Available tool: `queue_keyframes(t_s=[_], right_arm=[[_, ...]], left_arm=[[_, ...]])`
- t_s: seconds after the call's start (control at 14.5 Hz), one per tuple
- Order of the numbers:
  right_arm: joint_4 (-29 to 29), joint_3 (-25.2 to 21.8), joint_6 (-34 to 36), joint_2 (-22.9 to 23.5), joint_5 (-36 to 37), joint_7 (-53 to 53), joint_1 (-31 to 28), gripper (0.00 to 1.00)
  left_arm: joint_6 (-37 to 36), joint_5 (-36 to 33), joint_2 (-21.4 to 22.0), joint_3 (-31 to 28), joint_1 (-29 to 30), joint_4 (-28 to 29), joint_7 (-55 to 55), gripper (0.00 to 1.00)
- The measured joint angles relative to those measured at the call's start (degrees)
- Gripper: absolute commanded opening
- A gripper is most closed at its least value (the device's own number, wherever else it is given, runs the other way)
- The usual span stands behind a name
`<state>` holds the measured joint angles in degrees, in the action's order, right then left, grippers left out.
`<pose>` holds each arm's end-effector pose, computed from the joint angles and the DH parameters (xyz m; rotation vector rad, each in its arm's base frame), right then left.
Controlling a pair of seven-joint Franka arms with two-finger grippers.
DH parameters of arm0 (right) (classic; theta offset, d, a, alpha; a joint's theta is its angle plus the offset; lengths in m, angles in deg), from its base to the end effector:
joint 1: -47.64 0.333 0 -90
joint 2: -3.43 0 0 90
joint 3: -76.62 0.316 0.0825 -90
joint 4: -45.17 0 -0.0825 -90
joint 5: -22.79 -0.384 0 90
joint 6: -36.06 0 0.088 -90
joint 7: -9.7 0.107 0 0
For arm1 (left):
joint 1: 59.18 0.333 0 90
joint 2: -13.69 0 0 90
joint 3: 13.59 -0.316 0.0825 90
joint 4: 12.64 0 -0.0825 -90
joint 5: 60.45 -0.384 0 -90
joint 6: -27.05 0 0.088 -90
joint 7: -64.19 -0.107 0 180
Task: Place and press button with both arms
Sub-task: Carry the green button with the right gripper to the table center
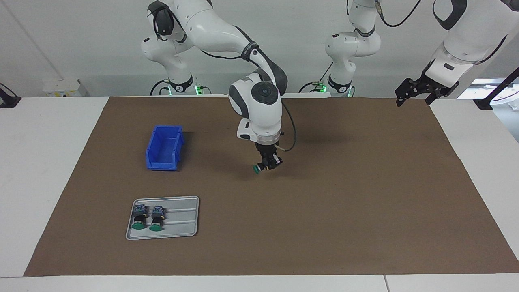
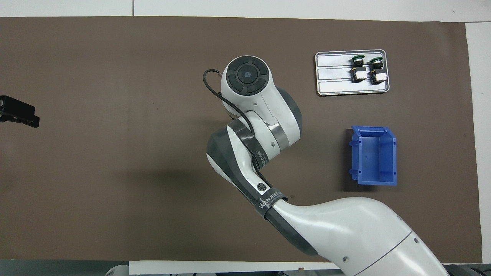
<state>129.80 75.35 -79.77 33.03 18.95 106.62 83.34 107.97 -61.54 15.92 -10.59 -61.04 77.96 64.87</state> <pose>0.5761 0.4027 0.3803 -2.6256 1.6387 0.0524 0.5233 -0.0428 0.6279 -3.1059 0.1103 0.2006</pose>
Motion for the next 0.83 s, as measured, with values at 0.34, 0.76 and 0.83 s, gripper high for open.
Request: queue_keyframes(t_s=[0.34, 0.76, 0.83], right_arm=[[1.37, 0.16, -1.34, 0.69, -0.34, 15.56, 0.6, 0.0], [1.96, 0.2, -8.3, 5.38, -0.49, 21.2, 3.14, 0.05], [2.0, 0.16, -8.62, 5.58, -0.53, 21.3, 3.03, 0.06]], left_arm=[[0.02, 0.0, 0.04, -0.04, 0.02, 0.0, 0.0, 1.0], [0.02, 0.0, 0.05, -0.04, 0.02, 0.0, 0.0, 1.0], [0.02, 0.0, 0.05, -0.04, 0.02, 0.0, 0.0, 1.0]])
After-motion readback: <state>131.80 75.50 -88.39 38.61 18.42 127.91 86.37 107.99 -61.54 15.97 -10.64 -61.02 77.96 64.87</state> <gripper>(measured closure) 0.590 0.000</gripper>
